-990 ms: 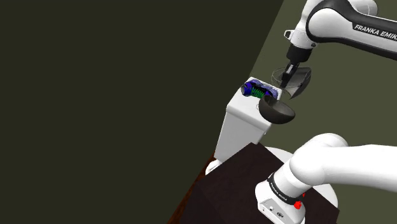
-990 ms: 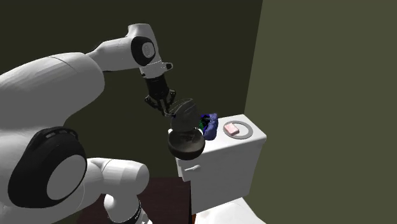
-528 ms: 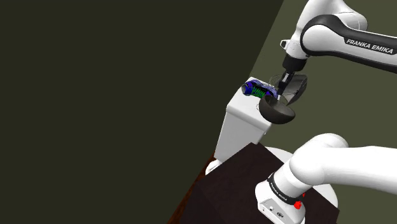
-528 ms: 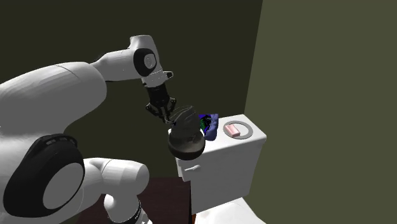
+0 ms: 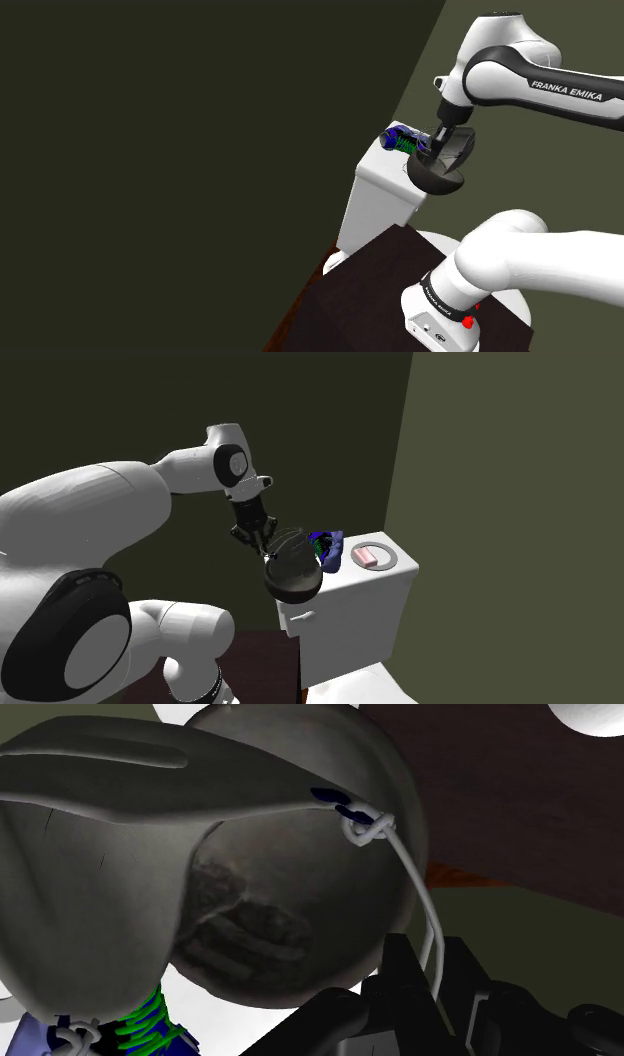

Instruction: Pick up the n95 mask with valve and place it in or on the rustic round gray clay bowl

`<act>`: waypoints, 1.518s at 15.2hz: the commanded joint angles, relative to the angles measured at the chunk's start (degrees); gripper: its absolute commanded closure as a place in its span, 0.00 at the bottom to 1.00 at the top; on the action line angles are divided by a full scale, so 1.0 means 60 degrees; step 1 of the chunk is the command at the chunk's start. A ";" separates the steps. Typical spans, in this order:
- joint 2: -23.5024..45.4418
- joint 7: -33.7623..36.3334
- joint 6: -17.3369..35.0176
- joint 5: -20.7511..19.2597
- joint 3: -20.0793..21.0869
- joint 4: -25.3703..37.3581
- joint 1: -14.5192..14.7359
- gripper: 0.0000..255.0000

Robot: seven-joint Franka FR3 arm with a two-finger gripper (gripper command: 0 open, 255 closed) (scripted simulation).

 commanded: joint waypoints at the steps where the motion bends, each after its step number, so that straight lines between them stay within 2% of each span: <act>1: -0.0008 0.0003 0.0018 -0.0005 -0.0003 -0.0020 -0.0002 1.00; 5: -0.0008 0.0003 0.0018 -0.0005 -0.0002 -0.0020 -0.0002 1.00; 6: -0.0007 0.0002 0.0019 -0.0006 -0.0003 -0.0020 -0.0002 0.00; 11: -0.0008 0.0003 0.0018 -0.0005 -0.0003 -0.0020 -0.0002 0.00; 15: 0.0228 -0.0045 -0.1063 0.0299 0.0328 0.1272 0.0125 0.00; 23: 0.0228 -0.0045 -0.1062 0.0300 0.0328 0.1272 0.0124 0.00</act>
